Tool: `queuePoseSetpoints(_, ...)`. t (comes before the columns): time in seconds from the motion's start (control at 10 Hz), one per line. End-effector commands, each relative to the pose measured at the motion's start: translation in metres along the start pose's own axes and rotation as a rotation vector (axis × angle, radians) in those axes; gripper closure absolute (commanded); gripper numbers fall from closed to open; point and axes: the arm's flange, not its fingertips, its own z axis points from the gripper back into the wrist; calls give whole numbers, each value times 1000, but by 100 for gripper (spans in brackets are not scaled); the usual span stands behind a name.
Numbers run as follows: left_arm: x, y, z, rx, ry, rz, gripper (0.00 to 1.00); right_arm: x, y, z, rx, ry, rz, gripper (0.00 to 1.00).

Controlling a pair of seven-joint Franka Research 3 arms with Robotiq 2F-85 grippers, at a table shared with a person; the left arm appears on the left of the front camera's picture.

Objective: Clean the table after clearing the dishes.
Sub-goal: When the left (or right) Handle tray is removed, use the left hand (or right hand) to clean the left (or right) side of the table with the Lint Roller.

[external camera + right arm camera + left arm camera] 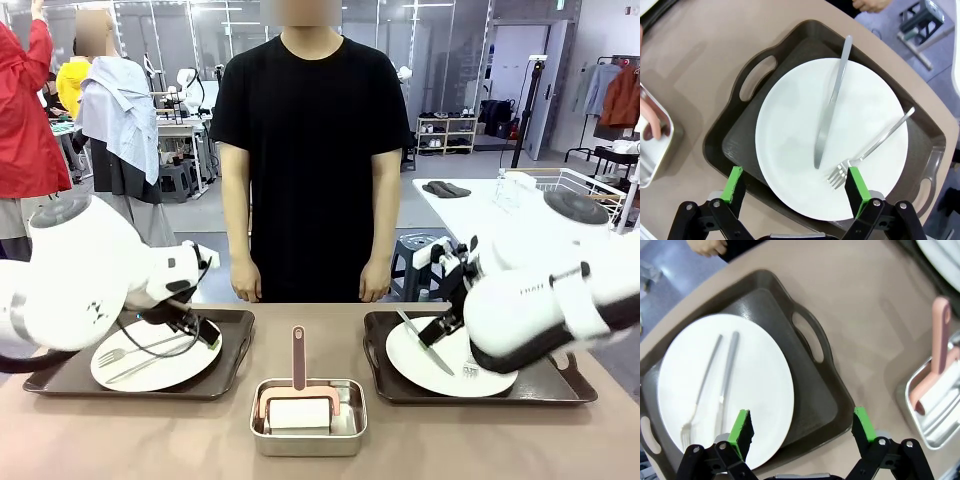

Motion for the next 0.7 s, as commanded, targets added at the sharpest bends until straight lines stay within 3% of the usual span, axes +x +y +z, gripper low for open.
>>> queuePoseSetpoints(0.0,22,34,20,-90,5,36,0,31,-27,20,102,7,-33,0)
queuePoseSetpoints(0.2,32,71,49,-243,-79,127,0,56,-65,40,302,39,-150,0)
queuePoseSetpoints(0.3,30,94,68,-320,-150,159,0,58,-86,57,456,-5,-208,0)
queuePoseSetpoints(0.4,18,120,93,-454,-255,228,0,49,-109,80,616,-91,-277,0)
queuePoseSetpoints(0.6,-21,163,132,-596,-412,369,0,7,-149,122,702,-218,-430,0)
